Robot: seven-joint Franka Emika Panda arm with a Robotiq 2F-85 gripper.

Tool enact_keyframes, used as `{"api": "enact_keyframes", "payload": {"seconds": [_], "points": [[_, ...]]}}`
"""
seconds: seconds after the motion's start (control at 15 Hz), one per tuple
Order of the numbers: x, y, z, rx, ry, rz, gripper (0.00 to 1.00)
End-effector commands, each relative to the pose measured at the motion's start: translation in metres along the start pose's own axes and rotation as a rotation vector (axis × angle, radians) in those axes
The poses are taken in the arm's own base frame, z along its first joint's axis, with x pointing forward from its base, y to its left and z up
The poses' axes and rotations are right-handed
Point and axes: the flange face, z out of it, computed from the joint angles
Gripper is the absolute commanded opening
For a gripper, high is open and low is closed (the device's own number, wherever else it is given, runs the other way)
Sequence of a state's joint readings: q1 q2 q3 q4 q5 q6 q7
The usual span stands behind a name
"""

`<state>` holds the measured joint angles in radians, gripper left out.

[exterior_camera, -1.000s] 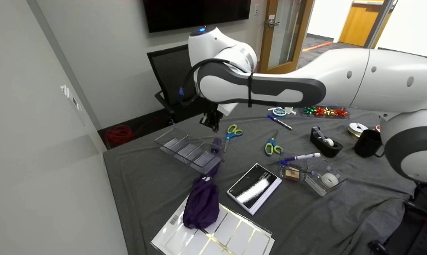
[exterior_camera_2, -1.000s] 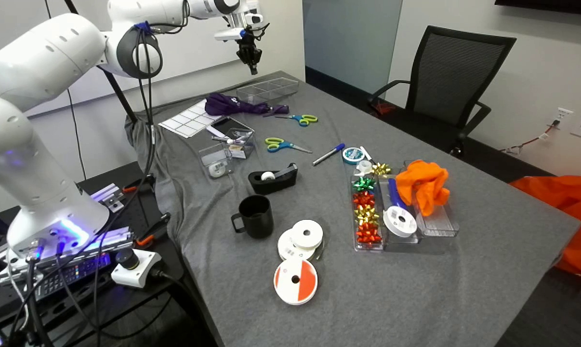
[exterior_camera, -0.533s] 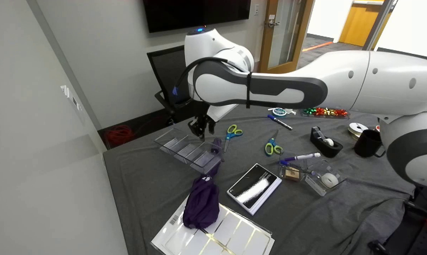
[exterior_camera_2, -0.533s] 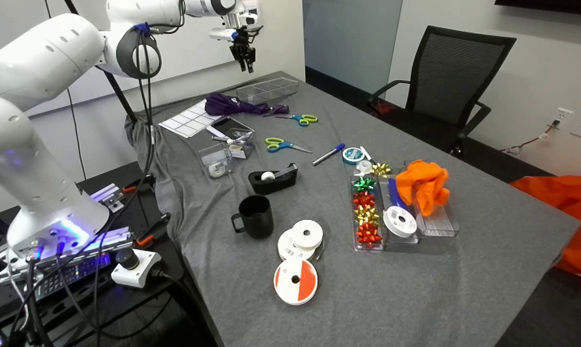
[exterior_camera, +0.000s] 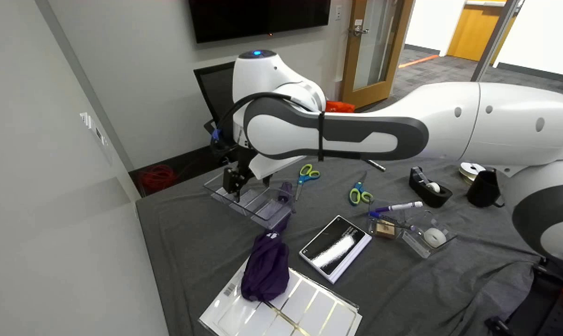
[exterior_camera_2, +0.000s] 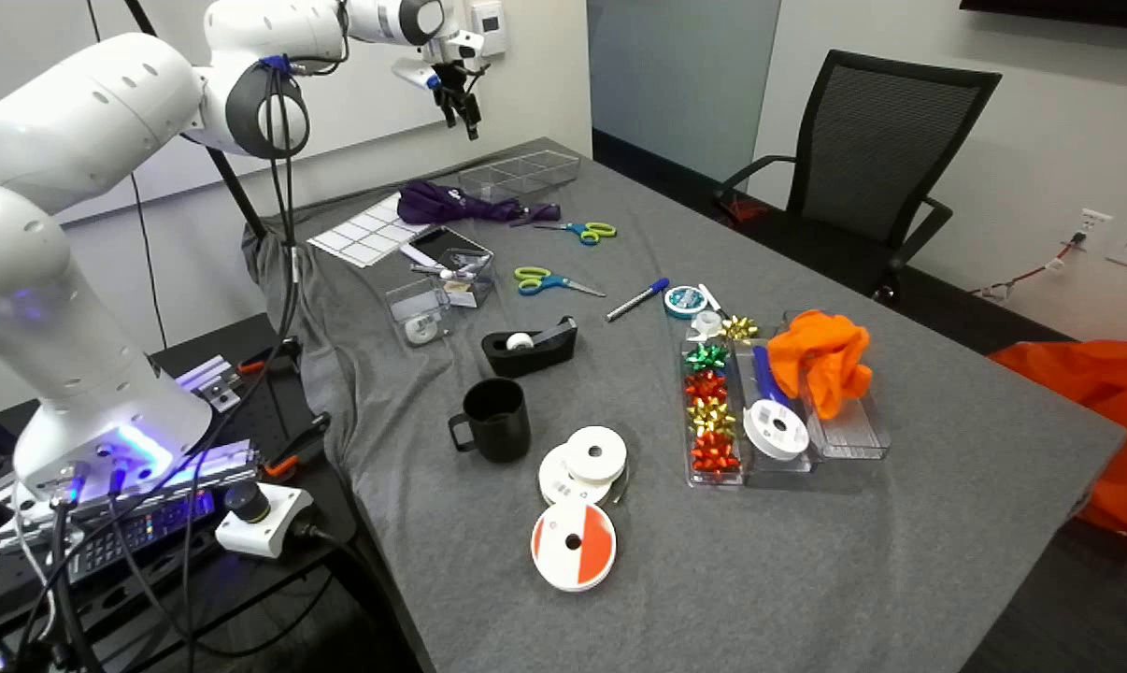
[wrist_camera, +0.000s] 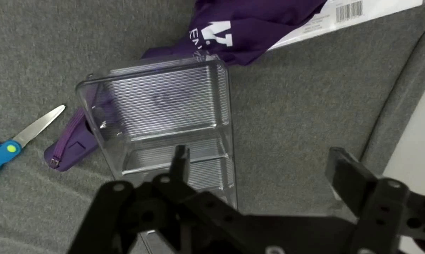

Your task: Move the purple umbrella forward and move the clear case to the right

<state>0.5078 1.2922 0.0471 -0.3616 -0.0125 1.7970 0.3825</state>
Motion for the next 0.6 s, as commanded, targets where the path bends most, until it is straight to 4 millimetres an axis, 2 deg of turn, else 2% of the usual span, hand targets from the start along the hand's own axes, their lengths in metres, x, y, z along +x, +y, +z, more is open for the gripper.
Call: {"api": "enact_keyframes", "payload": {"seconds": [0.0,0.27,0.53], "points": [[-0.010,-0.002,0.023,-0.039,-0.058,-0.019,1.00],[-0.021,0.001,0.047,-0.084,-0.132,-0.024,1.00],[-0.023,0.004,0.058,-0.074,-0.155,-0.046,1.00]]}}
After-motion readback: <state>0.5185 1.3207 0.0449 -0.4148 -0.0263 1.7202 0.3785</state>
